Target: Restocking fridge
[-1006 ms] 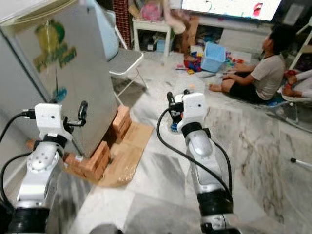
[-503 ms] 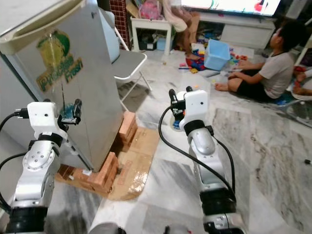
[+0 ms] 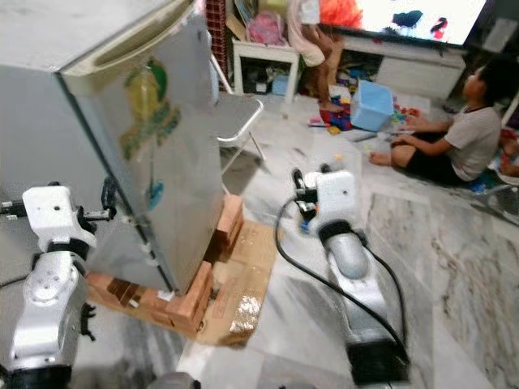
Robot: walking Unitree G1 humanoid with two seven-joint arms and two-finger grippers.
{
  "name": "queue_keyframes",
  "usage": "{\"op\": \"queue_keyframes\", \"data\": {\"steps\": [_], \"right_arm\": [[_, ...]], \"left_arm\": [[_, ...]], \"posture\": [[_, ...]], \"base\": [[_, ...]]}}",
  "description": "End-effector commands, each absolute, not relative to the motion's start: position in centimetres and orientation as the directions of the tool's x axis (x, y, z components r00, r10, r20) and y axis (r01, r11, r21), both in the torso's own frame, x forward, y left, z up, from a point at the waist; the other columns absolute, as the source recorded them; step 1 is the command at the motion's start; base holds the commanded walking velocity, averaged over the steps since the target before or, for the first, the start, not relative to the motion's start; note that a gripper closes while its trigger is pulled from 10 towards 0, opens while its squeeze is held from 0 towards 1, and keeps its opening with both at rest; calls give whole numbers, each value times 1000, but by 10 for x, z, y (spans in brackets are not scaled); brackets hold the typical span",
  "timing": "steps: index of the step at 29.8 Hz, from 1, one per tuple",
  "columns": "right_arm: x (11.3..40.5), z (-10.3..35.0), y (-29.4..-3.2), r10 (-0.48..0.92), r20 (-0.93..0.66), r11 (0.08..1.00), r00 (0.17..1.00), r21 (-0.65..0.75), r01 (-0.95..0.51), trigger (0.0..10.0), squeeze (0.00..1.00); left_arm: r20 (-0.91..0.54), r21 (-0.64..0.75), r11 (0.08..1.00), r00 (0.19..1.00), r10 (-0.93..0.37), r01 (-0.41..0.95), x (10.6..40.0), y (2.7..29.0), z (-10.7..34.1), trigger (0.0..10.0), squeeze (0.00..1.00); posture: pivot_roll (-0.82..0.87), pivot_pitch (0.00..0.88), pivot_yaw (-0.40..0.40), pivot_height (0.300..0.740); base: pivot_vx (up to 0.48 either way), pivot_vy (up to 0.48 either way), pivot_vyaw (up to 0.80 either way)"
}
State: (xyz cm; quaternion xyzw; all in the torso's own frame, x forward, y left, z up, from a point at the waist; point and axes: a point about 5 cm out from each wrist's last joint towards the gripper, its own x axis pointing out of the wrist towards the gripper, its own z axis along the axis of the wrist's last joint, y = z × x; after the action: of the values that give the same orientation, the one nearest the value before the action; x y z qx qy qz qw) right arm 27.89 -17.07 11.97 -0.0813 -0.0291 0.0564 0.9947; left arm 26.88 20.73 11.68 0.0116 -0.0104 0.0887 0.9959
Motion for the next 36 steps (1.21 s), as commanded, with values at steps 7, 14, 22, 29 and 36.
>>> {"op": "queue_keyframes", "data": {"steps": [7, 14, 22, 29, 36], "right_arm": [[246, 123, -193, 51, 24, 984, 998, -173, -46, 10000, 0], [247, 132, -187, 81, 36, 980, 996, -187, -73, 10000, 0], [246, 137, -198, 54, 29, 978, 998, -203, -47, 10000, 0], [243, 137, -195, 58, 13, 978, 998, -202, -54, 10000, 0], [239, 140, -193, 73, -6, 971, 997, -226, -72, 10000, 0]], "left_arm": [[8, -34, 999, 1000, 4, -4, 294, 187, 120, 10000, 0], [6, -20, 1000, 1000, -8, 8, 308, 184, 118, 10000, 0], [18, -15, 989, 989, 150, -150, 303, 211, 117, 10000, 0], [16, 22, 988, 989, 150, -150, 307, 206, 110, 10000, 0], [20, 39, 991, 991, 129, -130, 340, 183, 112, 10000, 0]], "posture": [[-15, 0, -5, 740], [-47, 0, -4, 740], [-58, 0, -4, 740], [-60, 9, -11, 740], [-107, 23, -10, 740]], "base": [[0, 0, 0], [0, 0, 0], [0, 0, 0], [0, 0, 0], [0, 0, 0]]}}
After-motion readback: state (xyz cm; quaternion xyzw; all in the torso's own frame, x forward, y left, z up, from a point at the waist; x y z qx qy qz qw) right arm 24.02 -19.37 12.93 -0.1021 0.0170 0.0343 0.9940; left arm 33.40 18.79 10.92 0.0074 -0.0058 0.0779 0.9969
